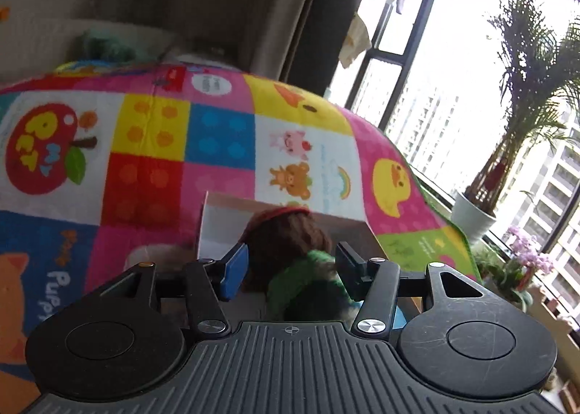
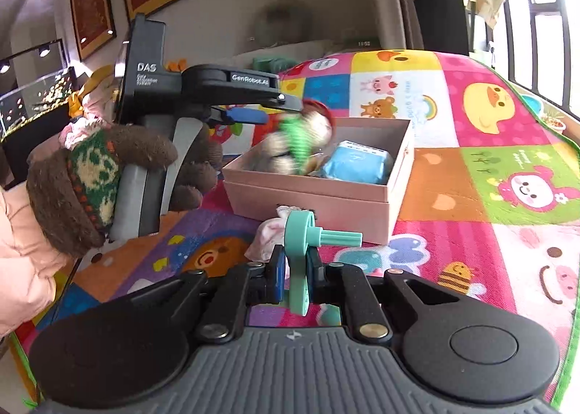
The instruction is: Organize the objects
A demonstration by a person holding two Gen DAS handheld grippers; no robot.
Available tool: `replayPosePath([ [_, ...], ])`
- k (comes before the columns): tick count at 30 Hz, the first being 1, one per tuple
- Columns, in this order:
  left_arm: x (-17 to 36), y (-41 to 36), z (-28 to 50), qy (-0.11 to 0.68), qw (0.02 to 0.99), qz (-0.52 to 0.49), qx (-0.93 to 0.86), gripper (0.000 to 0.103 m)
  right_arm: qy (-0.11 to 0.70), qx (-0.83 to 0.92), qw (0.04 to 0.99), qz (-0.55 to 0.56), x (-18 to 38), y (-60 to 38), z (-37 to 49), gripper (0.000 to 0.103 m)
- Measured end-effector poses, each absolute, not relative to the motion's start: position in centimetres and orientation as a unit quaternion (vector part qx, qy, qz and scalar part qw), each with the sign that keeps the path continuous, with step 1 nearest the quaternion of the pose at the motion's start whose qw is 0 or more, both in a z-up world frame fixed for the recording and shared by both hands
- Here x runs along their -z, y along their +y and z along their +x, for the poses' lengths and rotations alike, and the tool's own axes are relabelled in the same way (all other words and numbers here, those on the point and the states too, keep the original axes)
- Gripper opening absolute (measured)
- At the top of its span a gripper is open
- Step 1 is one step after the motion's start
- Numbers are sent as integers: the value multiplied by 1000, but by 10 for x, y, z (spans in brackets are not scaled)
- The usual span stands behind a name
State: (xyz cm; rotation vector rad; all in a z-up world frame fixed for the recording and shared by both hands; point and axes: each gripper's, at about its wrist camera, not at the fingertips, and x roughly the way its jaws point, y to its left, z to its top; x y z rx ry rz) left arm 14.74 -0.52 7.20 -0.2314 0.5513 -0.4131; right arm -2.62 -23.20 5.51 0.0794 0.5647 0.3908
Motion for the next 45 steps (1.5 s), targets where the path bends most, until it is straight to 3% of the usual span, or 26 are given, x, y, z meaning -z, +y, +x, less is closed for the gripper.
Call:
replayPosePath([
  [5, -75, 15, 127, 215, 956, -115, 163, 57, 276, -192, 941, 41, -58, -232, -27, 11],
  [11, -61, 49, 93, 223, 951, -166, 133, 57, 259, -179, 948, 47, -89, -248, -12, 11],
  [18, -58, 68, 55, 226, 938, -211, 157, 57, 215, -130, 966, 62, -147, -245, 82, 11],
  [20, -57, 70, 46, 226, 939, -201, 164, 57, 237, -119, 961, 75, -149, -241, 123, 22],
  [21, -57, 72, 42, 226, 940, -195, 165, 57, 262, -119, 953, 93, -147, -244, 144, 41],
  [22, -56, 75, 38, 225, 941, -189, 164, 57, 274, -109, 948, 120, -144, -249, 158, 48],
  [24, -52, 83, 31, 229, 943, -180, 161, 57, 284, -111, 937, 167, -140, -264, 164, 48],
  [27, -39, 89, 27, 245, 939, -175, 165, 57, 272, -105, 937, 194, -136, -286, 143, 60],
  [33, -15, 58, 21, 287, 923, -135, 219, 57, 286, -56, 952, 97, -104, -291, 86, 72],
  [37, -14, 35, 11, 290, 922, -97, 239, 57, 296, -48, 954, 26, -80, -283, 60, 72],
  [45, -10, 31, 0, 268, 926, -114, 241, 57, 301, -65, 949, 64, -75, -283, 76, 73],
])
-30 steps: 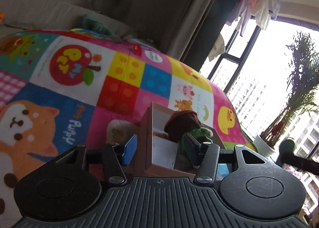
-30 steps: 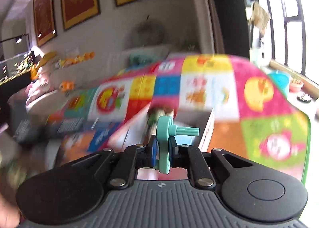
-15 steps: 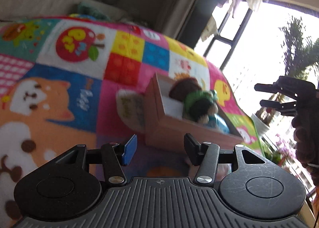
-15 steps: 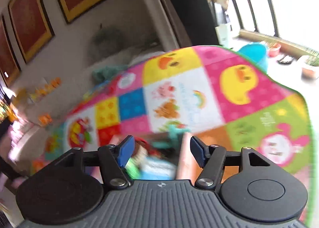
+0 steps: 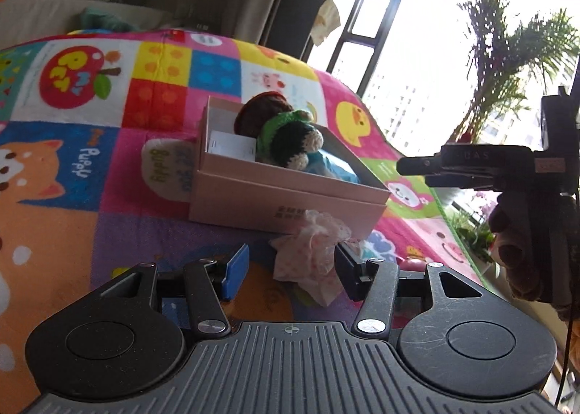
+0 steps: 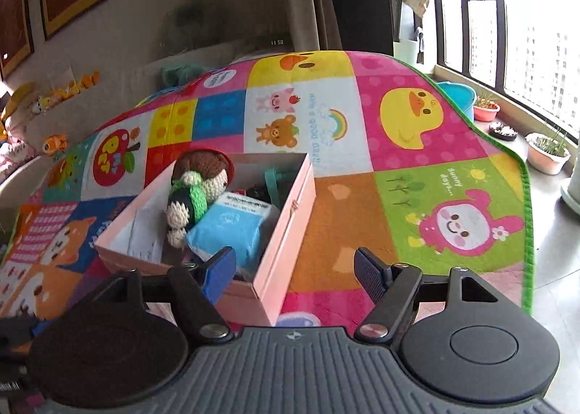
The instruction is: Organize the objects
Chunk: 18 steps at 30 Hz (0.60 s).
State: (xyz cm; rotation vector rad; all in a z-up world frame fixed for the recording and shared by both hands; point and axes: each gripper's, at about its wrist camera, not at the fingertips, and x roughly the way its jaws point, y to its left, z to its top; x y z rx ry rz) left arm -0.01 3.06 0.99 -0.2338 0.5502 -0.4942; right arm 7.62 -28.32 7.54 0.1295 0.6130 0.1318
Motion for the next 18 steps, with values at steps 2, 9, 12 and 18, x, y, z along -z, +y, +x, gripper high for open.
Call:
replayPosePath([
  [2, -3, 33, 1, 274, 923, -131, 236, 57, 307, -65, 946, 85, -77, -284, 82, 73],
  [9, -4, 23, 5, 285, 919, -121, 243, 57, 301, -70, 950, 42, -57, -267, 50, 84],
  [12, -12, 21, 11, 285, 920, -137, 231, 57, 311, -66, 947, 35, -38, -267, 23, 87],
  [18, -19, 5, 15, 303, 920, -112, 222, 57, 322, -65, 943, 54, -17, -278, -17, 87],
])
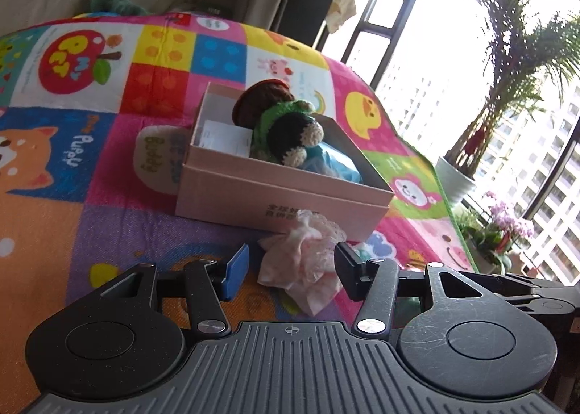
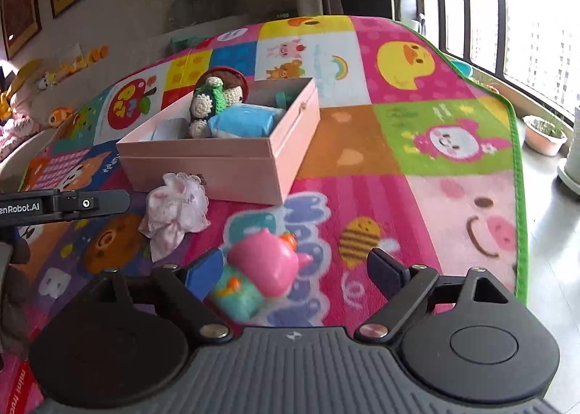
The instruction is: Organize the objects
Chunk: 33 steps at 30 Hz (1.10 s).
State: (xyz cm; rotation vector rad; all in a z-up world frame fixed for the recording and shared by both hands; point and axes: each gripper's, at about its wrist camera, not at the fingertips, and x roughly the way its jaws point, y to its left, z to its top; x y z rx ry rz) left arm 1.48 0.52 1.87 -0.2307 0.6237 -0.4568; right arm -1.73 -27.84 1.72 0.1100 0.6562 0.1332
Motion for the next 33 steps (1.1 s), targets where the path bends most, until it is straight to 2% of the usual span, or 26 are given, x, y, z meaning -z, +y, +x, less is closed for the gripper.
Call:
replayPosePath([
  [9, -35, -36, -11, 291, 903, -46, 314, 57, 273, 41, 950, 147, -9, -318, -18, 92],
  [12, -36, -67, -17, 293, 891, -14, 346, 57, 249, 59, 950, 176, -10, -328, -25, 98],
  [18, -12, -122, 7, 339, 887, 31, 311, 57, 228, 65, 950, 204, -8, -336, -31, 101],
  [19, -7, -126, 10, 347, 886, 32, 307, 61, 227, 65, 949, 208, -7, -337, -31, 101],
  [20, -4, -129, 11, 351, 883, 27, 310, 61, 227, 64, 949, 211, -7, -338, -31, 102],
  [21, -1, -130, 12, 354, 880, 22, 316, 56, 226, 63, 948, 214, -7, -339, -31, 103],
  [22, -1, -130, 12, 354, 879, 17, 320, 47, 225, 64, 948, 217, -7, -340, -32, 103],
  [27, -3, -100, -6, 347, 889, -3, 300, 45, 231, 62, 945, 221, -5, -340, -29, 103],
  [33, -8, -8, -33, 324, 920, -72, 209, 44, 257, 50, 943, 208, -1, -335, -20, 103],
])
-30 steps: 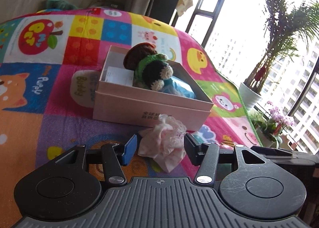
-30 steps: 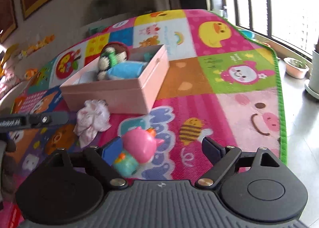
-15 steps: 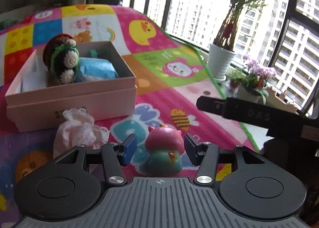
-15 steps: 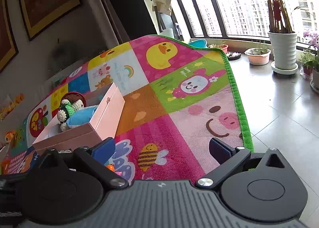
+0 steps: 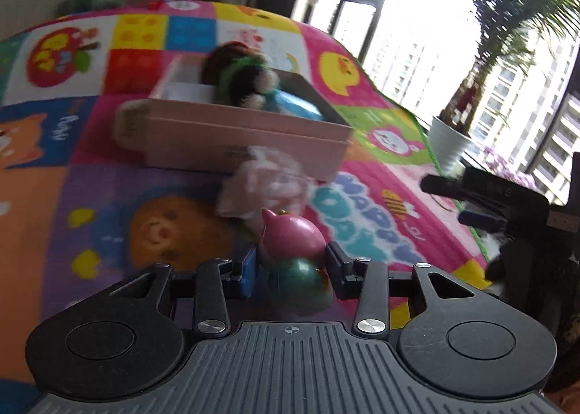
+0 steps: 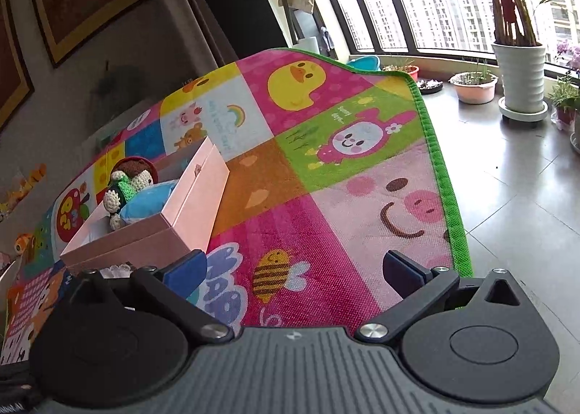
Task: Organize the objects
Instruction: 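Grasp the pink-and-teal bird toy with the left gripper, then grasp the white lace pouf with the right while the left holds the bird toy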
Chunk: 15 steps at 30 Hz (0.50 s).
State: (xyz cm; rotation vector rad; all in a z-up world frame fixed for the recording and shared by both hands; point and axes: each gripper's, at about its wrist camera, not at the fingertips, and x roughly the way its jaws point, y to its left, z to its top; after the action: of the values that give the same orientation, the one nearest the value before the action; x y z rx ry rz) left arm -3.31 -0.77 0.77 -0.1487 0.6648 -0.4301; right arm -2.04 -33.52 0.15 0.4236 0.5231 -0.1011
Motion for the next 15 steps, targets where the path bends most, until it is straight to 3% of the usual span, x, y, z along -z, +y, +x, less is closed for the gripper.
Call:
replayPosePath([
  [6, -3, 70, -33, 315, 933, -137, 112, 44, 287, 28, 951, 115, -6, -301, -12, 103],
  [15, 8, 77, -40, 297, 935, -155, 118, 44, 317, -119, 941, 7, -16, -188, 3, 103],
])
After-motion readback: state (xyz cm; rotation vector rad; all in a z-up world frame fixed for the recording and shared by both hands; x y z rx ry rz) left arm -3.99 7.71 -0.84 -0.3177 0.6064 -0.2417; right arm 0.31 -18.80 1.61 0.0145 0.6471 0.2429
